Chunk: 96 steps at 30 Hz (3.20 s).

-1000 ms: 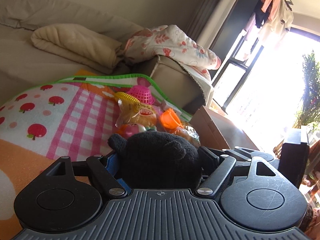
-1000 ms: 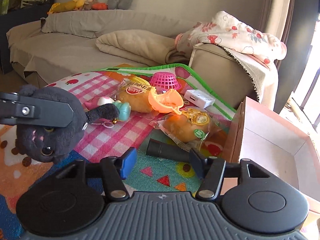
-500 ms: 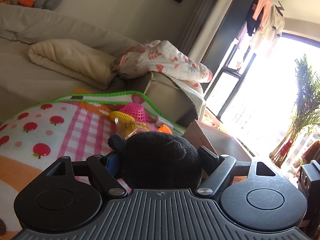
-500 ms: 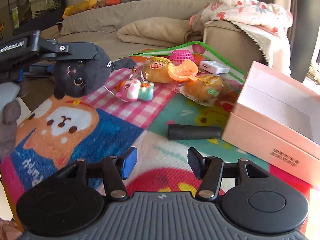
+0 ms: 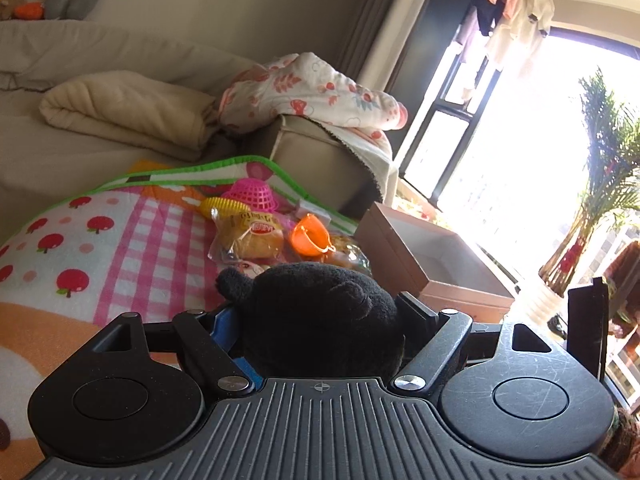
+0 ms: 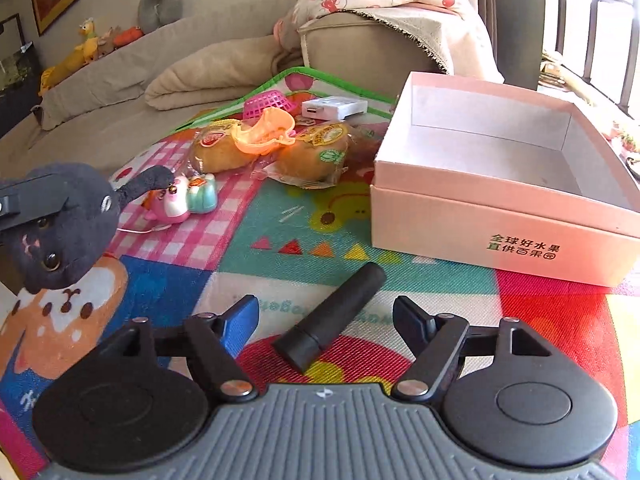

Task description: Organize objects

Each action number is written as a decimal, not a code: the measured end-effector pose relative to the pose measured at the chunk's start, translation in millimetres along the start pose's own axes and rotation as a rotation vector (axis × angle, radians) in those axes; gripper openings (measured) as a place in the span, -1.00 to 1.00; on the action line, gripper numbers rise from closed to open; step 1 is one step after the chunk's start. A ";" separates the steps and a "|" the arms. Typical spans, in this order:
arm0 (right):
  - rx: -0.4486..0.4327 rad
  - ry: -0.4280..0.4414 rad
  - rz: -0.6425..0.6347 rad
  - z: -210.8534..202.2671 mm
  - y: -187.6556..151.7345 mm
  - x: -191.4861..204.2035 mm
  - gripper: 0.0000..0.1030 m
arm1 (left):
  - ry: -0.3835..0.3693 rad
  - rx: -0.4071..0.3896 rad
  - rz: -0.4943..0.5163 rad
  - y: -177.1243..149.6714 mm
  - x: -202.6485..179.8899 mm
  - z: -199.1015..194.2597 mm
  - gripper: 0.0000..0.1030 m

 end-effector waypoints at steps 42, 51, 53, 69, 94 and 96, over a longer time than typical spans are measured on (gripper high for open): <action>-0.200 -0.076 -0.019 -112.6 35.1 -72.6 -0.64 | -0.219 -0.020 0.183 22.1 -120.7 107.1 0.60; -0.304 -0.217 0.000 -72.1 129.8 -135.2 -0.61 | -0.090 0.050 0.331 -18.6 -76.3 65.3 0.60; -0.296 -0.274 0.033 -66.3 128.5 -156.0 -0.59 | -0.067 0.038 0.319 -15.7 -65.5 61.1 0.60; -0.134 -0.320 -0.002 0.0 79.0 -147.5 -0.20 | 0.147 0.033 0.309 5.3 7.3 60.9 0.60; -0.052 0.111 -0.110 108.3 176.9 65.9 0.59 | 0.019 0.033 0.090 -20.2 36.9 66.3 -0.06; -0.003 0.094 -0.100 137.6 188.1 73.9 0.72 | 0.014 0.052 0.053 -22.3 41.5 69.0 -0.05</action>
Point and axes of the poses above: each gripper's, at about its wrist camera, not at the fingertips, and z roughly the way its jaws point, x to its left, y to its top, the point moved 8 cm from there along z, roughly the way its jaws point, and after that the axes turned 9 degrees about -x, right-handed, at the moved point
